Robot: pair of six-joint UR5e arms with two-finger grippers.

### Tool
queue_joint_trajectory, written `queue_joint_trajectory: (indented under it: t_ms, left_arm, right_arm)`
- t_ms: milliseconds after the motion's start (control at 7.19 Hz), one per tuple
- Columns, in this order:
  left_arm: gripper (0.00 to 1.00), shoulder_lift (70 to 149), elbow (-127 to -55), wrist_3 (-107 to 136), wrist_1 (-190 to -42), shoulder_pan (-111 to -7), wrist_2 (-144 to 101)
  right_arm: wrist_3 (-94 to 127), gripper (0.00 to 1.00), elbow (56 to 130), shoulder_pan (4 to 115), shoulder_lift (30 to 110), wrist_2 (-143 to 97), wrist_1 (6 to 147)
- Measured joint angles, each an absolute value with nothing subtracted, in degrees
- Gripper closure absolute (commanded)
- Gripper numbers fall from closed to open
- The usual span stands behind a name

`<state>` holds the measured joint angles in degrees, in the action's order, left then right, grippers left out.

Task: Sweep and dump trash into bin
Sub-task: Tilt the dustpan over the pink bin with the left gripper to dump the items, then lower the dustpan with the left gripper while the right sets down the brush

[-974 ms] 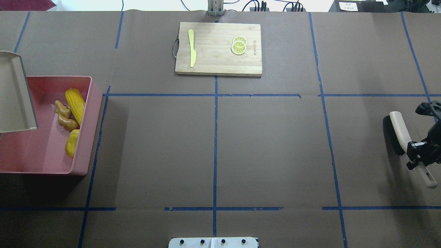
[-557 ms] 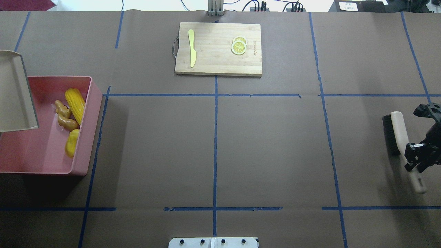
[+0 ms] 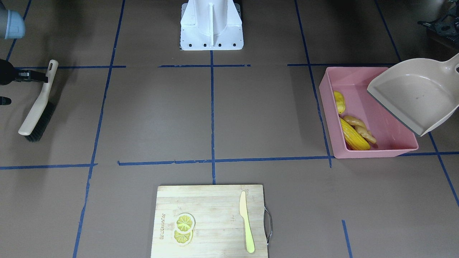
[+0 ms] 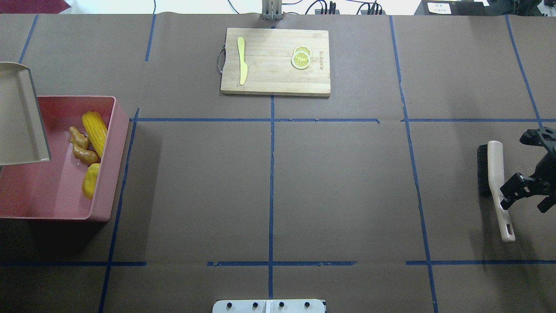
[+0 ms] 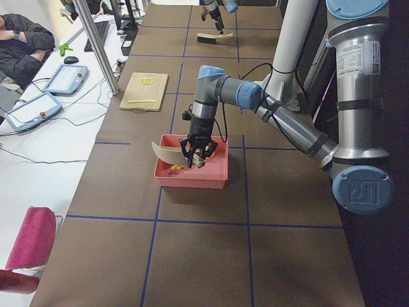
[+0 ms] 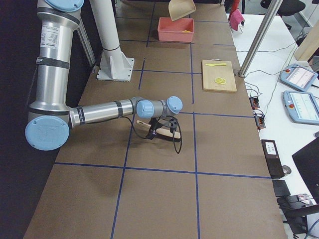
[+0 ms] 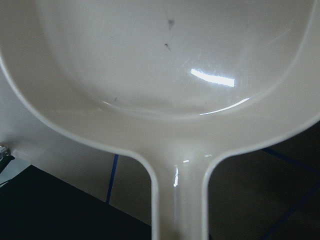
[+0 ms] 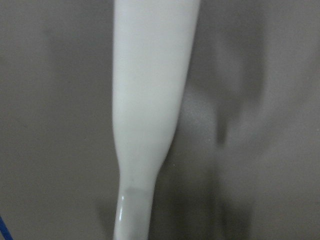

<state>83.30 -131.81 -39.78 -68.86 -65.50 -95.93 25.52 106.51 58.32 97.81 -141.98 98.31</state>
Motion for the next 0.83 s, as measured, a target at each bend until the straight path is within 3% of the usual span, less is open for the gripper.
queue_joint_trajectory:
  t_ms: [417, 835]
  left_arm:
    - [0.88, 86.2, -133.0, -39.2, -68.9, -66.6, -96.8]
    - [0.88, 95.1, -131.8, -32.5, -69.2, -66.6, -112.0]
  right_arm:
    - [25.7, 0.0, 109.9, 63.2, 92.8, -136.2, 98.3]
    - [26.1, 0.0, 110.3, 73.4, 89.0, -136.5, 98.3]
